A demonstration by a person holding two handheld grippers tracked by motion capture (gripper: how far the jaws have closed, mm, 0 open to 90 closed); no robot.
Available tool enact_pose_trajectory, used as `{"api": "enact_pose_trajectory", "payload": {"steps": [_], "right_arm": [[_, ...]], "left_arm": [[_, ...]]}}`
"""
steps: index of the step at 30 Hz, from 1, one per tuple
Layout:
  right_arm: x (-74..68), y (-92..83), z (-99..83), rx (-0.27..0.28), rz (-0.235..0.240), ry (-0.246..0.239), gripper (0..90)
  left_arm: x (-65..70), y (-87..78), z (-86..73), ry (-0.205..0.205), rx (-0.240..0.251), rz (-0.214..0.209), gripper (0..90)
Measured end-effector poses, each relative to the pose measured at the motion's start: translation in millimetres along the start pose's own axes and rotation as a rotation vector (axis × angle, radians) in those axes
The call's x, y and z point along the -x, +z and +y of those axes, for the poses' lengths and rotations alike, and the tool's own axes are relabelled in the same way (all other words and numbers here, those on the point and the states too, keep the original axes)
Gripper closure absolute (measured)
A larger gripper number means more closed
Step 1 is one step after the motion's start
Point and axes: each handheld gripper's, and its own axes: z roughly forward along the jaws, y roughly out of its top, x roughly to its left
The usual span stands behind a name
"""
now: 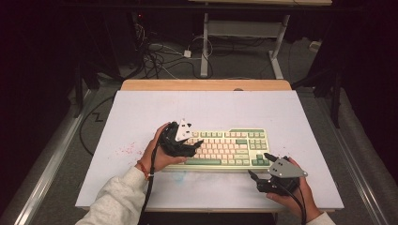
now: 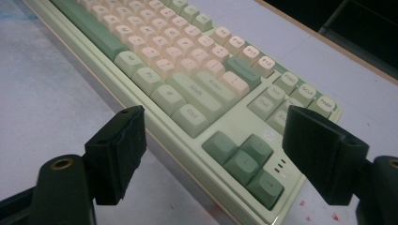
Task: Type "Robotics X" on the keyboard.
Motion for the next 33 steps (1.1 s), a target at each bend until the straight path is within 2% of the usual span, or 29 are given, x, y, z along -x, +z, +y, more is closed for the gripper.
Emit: {"api": "enact_pose_trajectory", "payload": {"steps": [2,13,17,20,22,33], "right_arm": [[0.1,-0.5,0.3,0.001,-0.001,0.001,22.2],[1.9,-1.6,0.2,0.006,-0.007,0.008,22.3],[1.9,-1.8,0.2,0.007,-0.007,0.01,22.3],[1.9,-1.9,0.4,0.007,-0.007,0.01,22.4],[1.7,-1.9,0.5,0.008,-0.008,0.009,22.5],[2.0,-1.7,0.4,0.006,-0.007,0.015,22.8]], "left_arm": [[0.7,-1.5,-0.4,-0.012,0.005,0.021,24.3],[-1.6,-21.5,-7.6,-0.01,0.071,0.039,26.2],[-0.5,-26.4,-11.0,0.025,0.057,0.063,25.3],[0.0,-30.4,-14.3,0.042,0.062,0.056,23.3],[0.0,-32.9,-16.7,0.043,0.065,0.05,23.6],[1.2,-44.9,-34.0,0.076,0.048,0.071,19.1]]}}
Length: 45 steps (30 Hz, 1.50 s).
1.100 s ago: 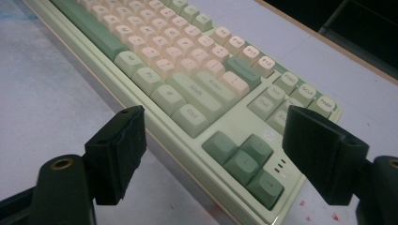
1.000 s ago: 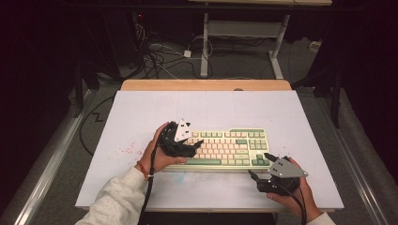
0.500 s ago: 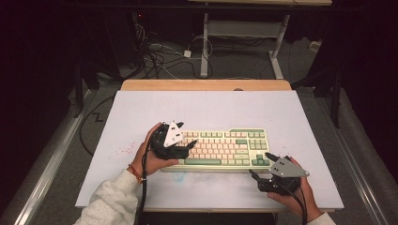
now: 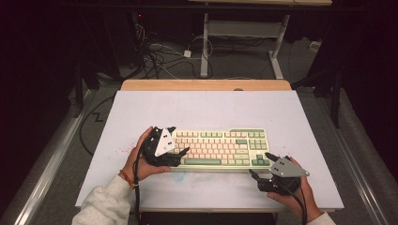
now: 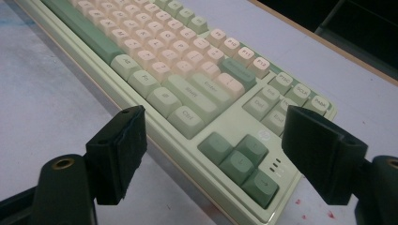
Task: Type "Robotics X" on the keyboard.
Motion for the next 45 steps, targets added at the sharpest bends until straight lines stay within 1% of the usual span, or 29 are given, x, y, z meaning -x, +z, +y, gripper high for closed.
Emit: {"api": "enact_pose_trajectory", "payload": {"steps": [2,6,9,13,19,22,25,27,29,32,37,38,39,41,42,44,45], "right_arm": [[0.0,0.1,0.0,0.0,0.001,0.001,22.8],[0.0,0.0,0.1,0.0,0.0,0.002,22.9],[-0.1,0.2,0.2,0.0,0.001,0.0,23.0],[-0.6,0.3,0.3,0.0,0.001,0.001,23.1],[-0.6,0.7,0.3,-0.001,0.0,0.003,23.2],[-0.9,0.9,0.2,-0.003,0.0,0.003,23.4],[-0.8,1.2,0.3,-0.003,0.001,0.007,23.6],[-0.4,1.4,0.6,-0.003,0.002,0.005,24.2],[-0.2,1.6,1.4,-0.001,0.002,0.006,25.8],[0.1,1.1,2.2,-0.003,0.013,0.005,32.4],[2.4,0.7,4.8,-0.004,0.042,0.01,52.8],[3.1,1.5,5.7,-0.01,0.055,0.017,56.4],[3.9,2.4,6.7,-0.013,0.07,0.015,60.2],[5.6,4.1,10.0,-0.022,0.106,0.017,70.4],[6.3,4.9,11.3,-0.03,0.109,0.019,75.6],[8.6,6.9,14.7,-0.036,0.141,0.028,82.2],[9.2,7.8,16.6,-0.038,0.143,0.03,84.4]], "left_arm": [[-0.3,-2.3,-3.6,-0.001,-0.002,0.011,19.0],[-1.0,-6.8,-11.1,-0.003,-0.016,0.019,18.7],[-0.2,-8.9,-16.7,0.013,-0.036,0.037,18.7],[0.7,-11.2,-24.3,0.022,-0.063,0.041,19.0],[0.2,-15.7,-35.3,0.008,-0.08,0.042,19.1],[1.6,-16.8,-42.7,0.004,-0.098,0.047,19.1],[2.3,-18.4,-48.7,0.005,-0.118,0.045,19.0],[2.2,-20.2,-53.4,-0.002,-0.126,0.042,19.0],[2.1,-21.7,-57.1,-0.005,-0.136,0.05,19.0],[1.8,-23.9,-63.6,-0.028,-0.147,0.053,19.0],[3.4,-28.3,-72.6,-0.053,-0.163,0.045,19.0],[3.1,-29.3,-74.0,-0.054,-0.172,0.041,19.0],[2.8,-29.9,-75.2,-0.061,-0.177,0.039,19.0],[2.2,-32.1,-77.4,-0.077,-0.178,0.042,19.1],[1.6,-33.6,-78.4,-0.083,-0.179,0.041,19.0],[1.3,-35.8,-80.6,-0.093,-0.182,0.044,19.1],[1.5,-36.3,-81.7,-0.095,-0.188,0.044,19.0]]}}
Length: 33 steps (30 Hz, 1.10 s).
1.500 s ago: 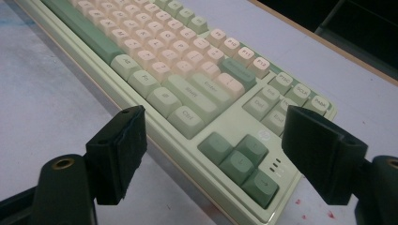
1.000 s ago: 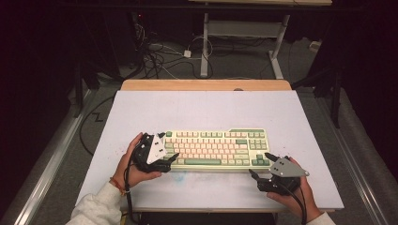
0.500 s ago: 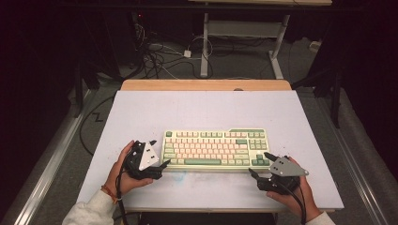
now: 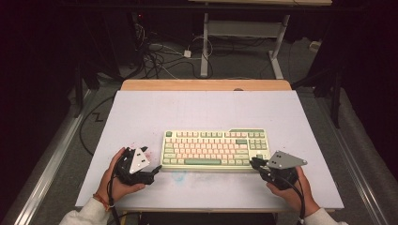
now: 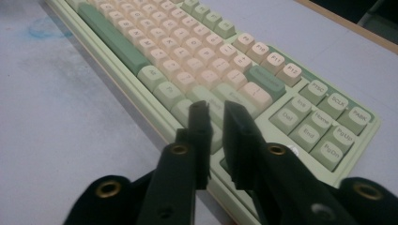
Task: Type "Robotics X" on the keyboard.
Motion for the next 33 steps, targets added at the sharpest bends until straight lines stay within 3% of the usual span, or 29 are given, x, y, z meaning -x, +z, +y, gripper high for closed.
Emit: {"api": "enact_pose_trajectory", "payload": {"steps": [4,14,25,33], "right_arm": [[3.1,4.2,7.2,-0.003,0.03,-0.004,89.5],[8.2,19.5,24.5,-0.008,0.048,-0.018,89.9],[8.9,55.8,56.2,-0.032,0.078,-0.054,89.9],[4.5,82.9,68.8,-0.069,0.093,-0.071,89.9]], "left_arm": [[1.0,-1.1,-3.4,-0.002,-0.013,0.003,19.0],[1.1,-1.1,-5.9,-0.016,-0.017,-0.008,19.1],[2.1,1.4,-6.4,-0.007,-0.026,-0.015,19.1],[2.4,3.5,-6.7,-0.003,-0.031,-0.021,19.1]]}}
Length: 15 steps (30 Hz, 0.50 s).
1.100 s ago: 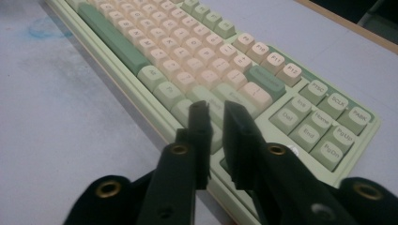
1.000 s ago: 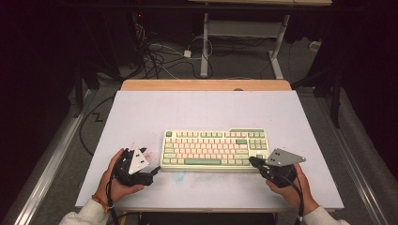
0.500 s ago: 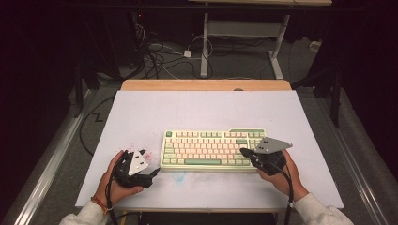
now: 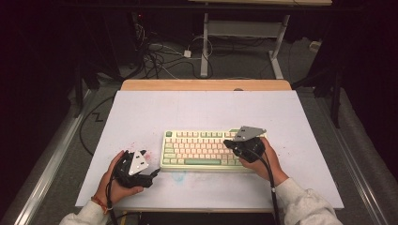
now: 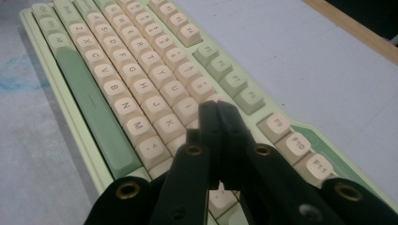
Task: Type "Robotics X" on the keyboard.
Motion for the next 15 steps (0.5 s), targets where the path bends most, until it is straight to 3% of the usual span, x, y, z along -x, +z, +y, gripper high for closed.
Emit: {"api": "enact_pose_trajectory", "payload": {"steps": [15], "right_arm": [[-8.0,38.7,14.3,-0.069,0.024,-0.013,89.9]], "left_arm": [[1.2,2.3,0.3,0.009,-0.008,-0.013,19.1]]}}
